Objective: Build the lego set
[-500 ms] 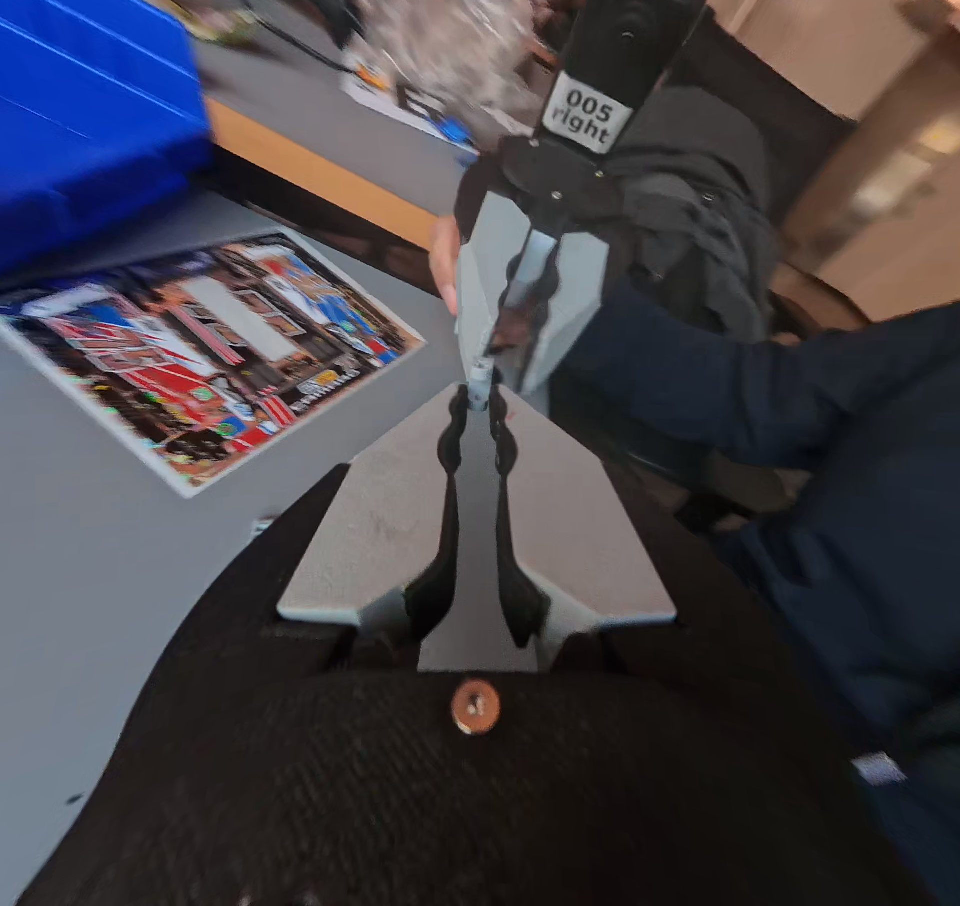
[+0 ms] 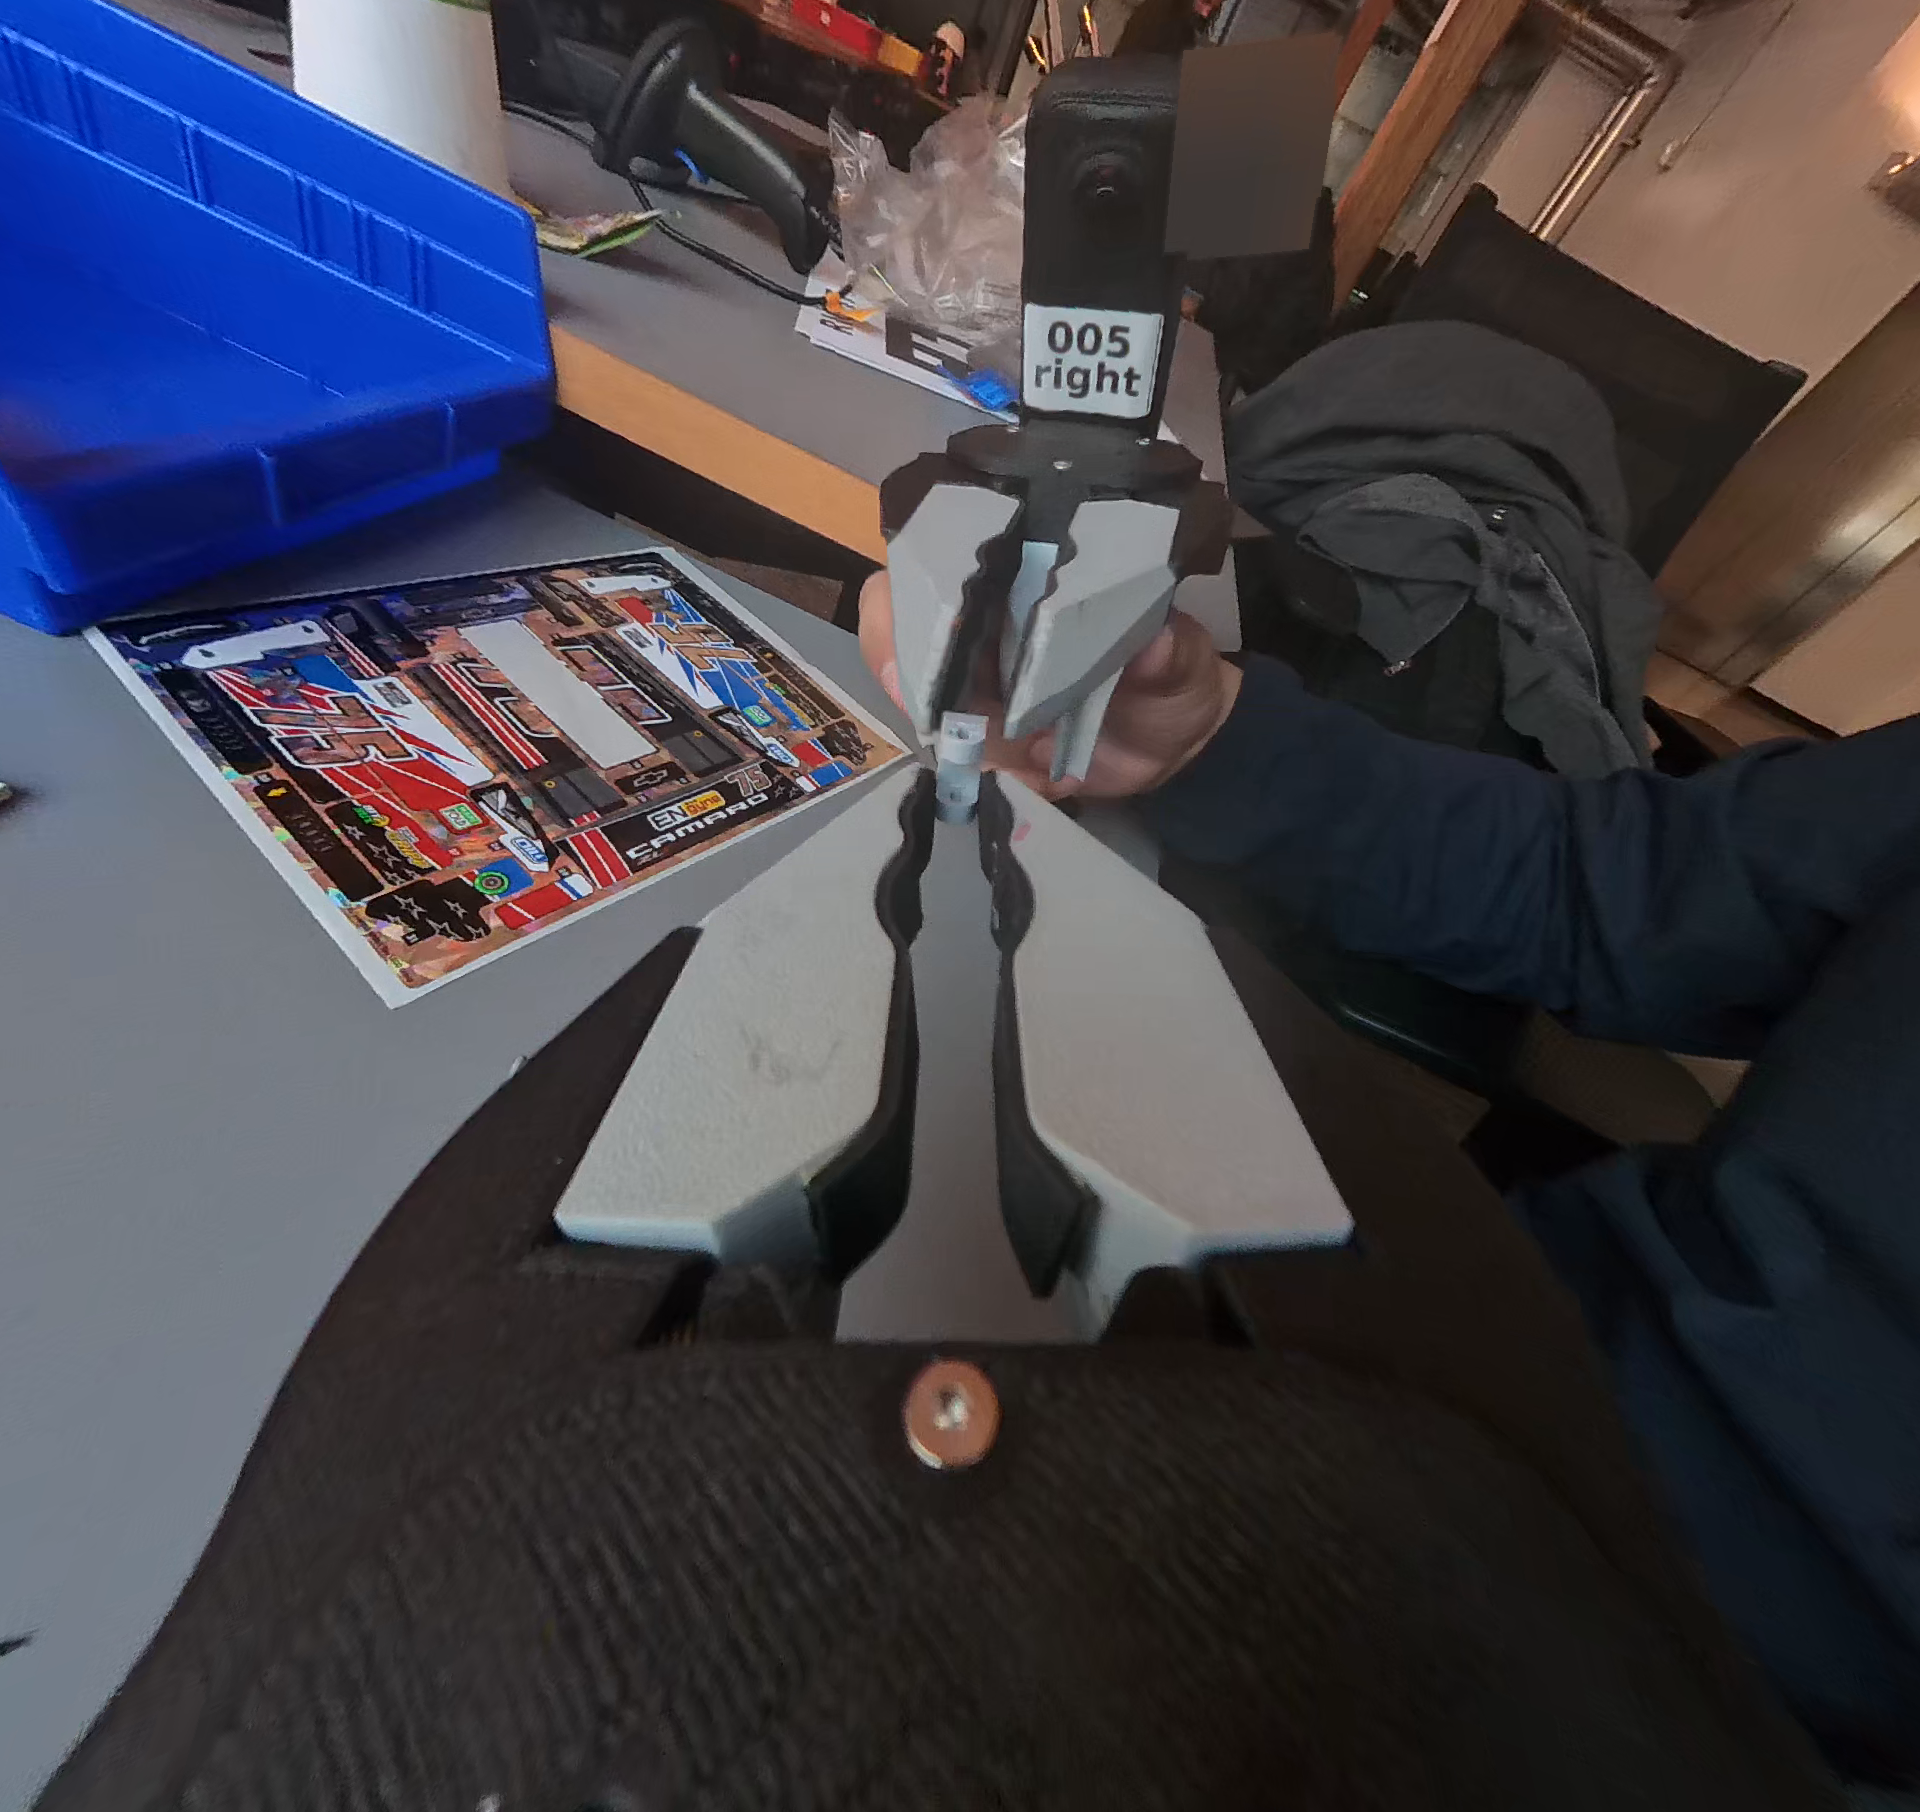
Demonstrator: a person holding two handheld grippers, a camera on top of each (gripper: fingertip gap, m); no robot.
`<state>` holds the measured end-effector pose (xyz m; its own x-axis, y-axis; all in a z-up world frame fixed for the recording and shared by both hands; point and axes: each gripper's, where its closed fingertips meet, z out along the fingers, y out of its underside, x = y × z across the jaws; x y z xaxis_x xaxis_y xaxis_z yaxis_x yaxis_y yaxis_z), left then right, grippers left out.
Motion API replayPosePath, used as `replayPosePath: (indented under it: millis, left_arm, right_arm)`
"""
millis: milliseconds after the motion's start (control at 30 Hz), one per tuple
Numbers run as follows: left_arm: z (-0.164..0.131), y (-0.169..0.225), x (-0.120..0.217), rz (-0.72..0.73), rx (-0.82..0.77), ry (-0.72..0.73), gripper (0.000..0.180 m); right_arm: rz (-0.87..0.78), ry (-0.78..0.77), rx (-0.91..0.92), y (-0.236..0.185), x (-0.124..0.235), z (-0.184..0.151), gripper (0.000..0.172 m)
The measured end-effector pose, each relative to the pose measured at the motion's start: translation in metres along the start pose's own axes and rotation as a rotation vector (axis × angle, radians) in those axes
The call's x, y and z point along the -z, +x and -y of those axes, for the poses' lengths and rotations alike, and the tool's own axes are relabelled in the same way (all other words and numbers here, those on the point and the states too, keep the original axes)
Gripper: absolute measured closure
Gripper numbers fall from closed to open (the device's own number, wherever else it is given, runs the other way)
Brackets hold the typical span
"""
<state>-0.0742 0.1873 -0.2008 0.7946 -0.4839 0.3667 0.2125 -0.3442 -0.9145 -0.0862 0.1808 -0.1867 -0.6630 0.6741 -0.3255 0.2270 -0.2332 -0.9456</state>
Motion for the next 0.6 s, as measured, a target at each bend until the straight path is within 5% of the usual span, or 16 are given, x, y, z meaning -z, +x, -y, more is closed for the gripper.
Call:
replayPosePath:
  millis: [267,367,467,600]
  left_arm:
    - [-0.005,-0.009,0.002,-0.043,0.092,-0.088,0.171]
    - [-0.012,-0.043,0.018,0.088,-0.024,-0.274,0.153]
    - [-0.042,-0.092,0.037,0.269,-0.224,-0.607,0.153]
    - [-0.068,-0.100,0.033,0.198,-0.268,-0.821,0.143]
  right_arm:
    - [-0.018,0.010,-0.040,0.010,-0.005,-0.008,0.167]
    - [-0.178,-0.057,-0.074,0.041,0.002,-0.020,0.167]
    - [-0.256,-0.210,-0.119,0.055,0.005,-0.043,0.167]
    - [-0.325,-0.369,-0.176,0.066,0.006,-0.067,0.167]
